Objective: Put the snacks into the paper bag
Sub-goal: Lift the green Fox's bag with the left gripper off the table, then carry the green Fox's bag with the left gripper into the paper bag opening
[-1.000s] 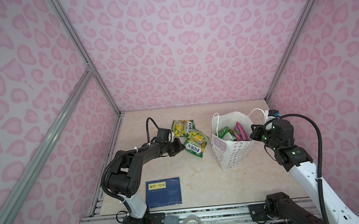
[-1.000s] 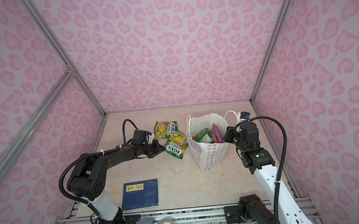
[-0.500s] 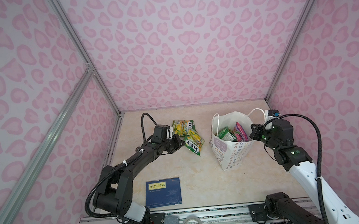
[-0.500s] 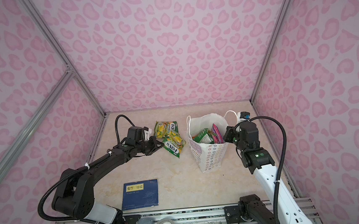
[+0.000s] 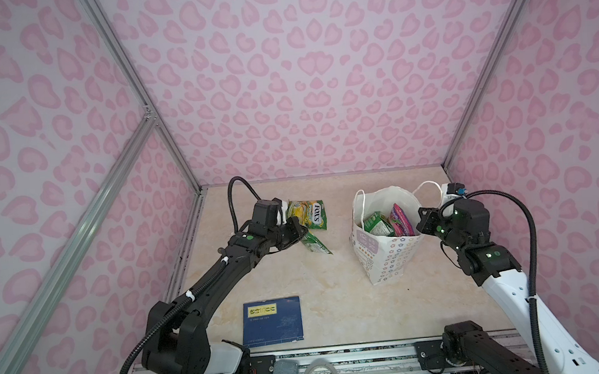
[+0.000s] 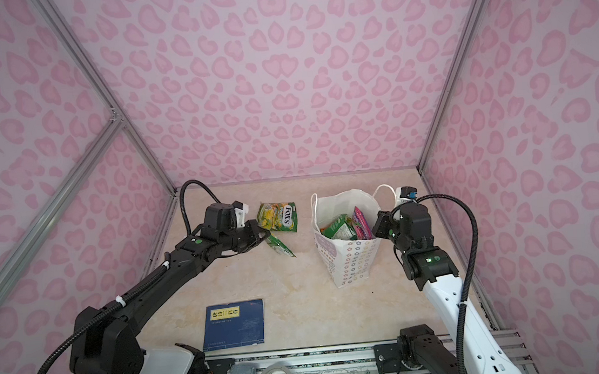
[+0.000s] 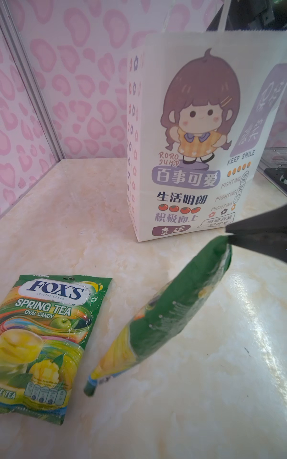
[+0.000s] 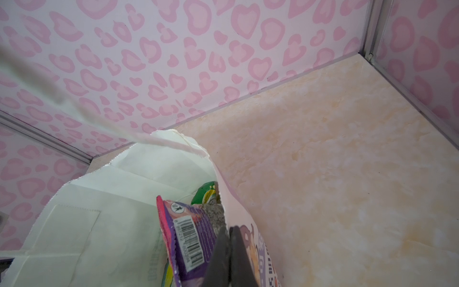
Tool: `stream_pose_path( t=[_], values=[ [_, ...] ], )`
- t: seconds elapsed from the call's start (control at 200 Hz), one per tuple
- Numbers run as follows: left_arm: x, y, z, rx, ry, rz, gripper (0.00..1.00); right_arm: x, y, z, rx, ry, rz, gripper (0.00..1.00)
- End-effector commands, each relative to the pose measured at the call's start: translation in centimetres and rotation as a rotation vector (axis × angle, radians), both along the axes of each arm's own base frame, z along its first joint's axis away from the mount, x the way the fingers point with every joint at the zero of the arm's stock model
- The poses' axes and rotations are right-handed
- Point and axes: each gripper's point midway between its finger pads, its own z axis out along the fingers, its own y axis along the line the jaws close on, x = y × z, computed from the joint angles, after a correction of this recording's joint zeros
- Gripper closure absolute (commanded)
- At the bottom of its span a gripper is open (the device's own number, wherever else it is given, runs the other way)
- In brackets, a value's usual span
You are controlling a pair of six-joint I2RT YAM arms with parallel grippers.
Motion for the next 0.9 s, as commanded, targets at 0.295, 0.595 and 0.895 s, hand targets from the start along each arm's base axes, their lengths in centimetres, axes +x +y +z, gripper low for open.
stream_pose_path(
  t=[0.295, 0.595, 0.895],
  values=[
    [-0.2, -0.7, 5.6, 0.037, -0.161, -0.017, 0.96, 0.2, 0.2, 0.3, 0.007, -0.021, 0.011, 1.00],
    [-0.9, -1.5, 13.6, -0.029, -0.330, -0.041, 0.96, 0.3, 0.3, 0.2, 0.009, -0.018, 0.013, 1.00],
    [-3.4, -3.6, 24.4, -0.145, -0.532, -0.128, 0.96, 0.2, 0.4, 0.5, 0.013, -0.027, 0.022, 1.00]
  ],
)
